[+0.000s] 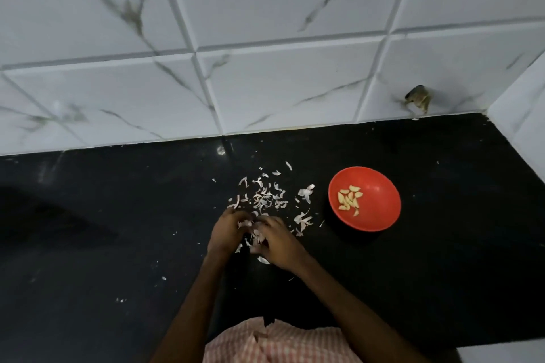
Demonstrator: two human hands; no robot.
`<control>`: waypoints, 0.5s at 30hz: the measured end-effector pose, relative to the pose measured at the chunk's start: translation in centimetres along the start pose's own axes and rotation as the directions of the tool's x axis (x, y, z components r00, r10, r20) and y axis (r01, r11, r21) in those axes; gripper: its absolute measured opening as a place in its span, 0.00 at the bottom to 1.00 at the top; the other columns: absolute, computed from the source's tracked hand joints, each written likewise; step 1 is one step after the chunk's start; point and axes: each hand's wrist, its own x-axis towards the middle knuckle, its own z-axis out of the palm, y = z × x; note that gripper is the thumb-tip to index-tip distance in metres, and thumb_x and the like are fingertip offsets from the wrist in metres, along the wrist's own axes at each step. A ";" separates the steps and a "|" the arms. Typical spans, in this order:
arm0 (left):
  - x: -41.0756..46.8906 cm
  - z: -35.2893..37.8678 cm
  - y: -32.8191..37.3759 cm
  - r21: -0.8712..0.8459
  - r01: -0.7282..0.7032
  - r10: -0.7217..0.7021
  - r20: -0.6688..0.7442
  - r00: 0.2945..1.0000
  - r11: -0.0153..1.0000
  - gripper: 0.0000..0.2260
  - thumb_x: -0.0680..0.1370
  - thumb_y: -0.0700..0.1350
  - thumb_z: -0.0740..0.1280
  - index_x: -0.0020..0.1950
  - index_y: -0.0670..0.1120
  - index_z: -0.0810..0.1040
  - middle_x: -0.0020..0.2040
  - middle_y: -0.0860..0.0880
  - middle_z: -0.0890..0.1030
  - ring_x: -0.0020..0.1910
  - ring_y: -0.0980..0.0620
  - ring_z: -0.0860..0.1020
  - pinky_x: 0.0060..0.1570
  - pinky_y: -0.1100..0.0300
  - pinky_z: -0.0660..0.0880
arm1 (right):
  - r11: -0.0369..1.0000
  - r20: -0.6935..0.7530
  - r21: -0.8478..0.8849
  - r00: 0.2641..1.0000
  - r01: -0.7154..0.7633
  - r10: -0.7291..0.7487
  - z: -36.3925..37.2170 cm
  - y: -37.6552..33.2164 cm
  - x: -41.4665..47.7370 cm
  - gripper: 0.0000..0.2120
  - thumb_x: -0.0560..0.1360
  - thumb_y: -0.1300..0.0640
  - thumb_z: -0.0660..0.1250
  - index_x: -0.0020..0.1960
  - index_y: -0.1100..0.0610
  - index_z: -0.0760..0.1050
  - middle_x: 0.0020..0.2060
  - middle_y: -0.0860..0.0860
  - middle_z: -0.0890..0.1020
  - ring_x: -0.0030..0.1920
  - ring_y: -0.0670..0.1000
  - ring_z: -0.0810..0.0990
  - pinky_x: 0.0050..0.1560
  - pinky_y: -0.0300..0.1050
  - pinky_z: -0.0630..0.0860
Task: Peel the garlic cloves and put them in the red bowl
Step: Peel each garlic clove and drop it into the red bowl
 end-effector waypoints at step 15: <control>-0.5 -1.3 0.1 -0.508 0.055 -0.096 -0.056 0.994 0.860 0.08 0.77 0.38 0.73 0.47 0.52 0.82 0.42 0.47 0.85 0.34 0.55 0.81 0.31 0.59 0.78 | 0.997 -0.295 -0.072 0.955 0.011 -0.032 0.2 1.6 1.4 0.12 0.79 0.65 0.67 0.61 0.58 0.81 0.60 0.52 0.80 0.63 0.53 0.74 0.65 0.47 0.73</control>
